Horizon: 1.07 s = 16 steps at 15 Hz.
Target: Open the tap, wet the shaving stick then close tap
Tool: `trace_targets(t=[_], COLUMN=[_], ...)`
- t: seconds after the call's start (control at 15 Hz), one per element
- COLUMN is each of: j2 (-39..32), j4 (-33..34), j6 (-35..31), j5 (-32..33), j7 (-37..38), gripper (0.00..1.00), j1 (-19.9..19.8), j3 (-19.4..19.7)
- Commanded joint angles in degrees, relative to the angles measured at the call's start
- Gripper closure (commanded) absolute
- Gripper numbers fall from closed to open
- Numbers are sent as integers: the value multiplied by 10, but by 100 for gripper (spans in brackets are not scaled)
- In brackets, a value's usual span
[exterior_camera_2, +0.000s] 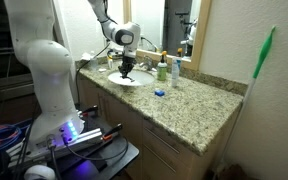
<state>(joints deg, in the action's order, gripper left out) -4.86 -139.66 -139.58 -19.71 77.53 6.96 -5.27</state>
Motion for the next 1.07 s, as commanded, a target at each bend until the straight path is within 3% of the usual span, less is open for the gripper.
trace_targets(t=[0.0,0.33,0.4,0.53,0.6,1.0], j2=[-27,-75,-45,-61,-65,-148], j4=[43,155,106,139,145,222], j6=[7,53,18,37,39,47], j5=[-30,-142,-100,-125,-127,-117], j7=[-67,-203,-146,-176,-180,-203], gripper=[96,96,85,85,96,96], j1=[6,-1,16,15,14,25], j3=[-18,-43,-34,-33,-33,-40])
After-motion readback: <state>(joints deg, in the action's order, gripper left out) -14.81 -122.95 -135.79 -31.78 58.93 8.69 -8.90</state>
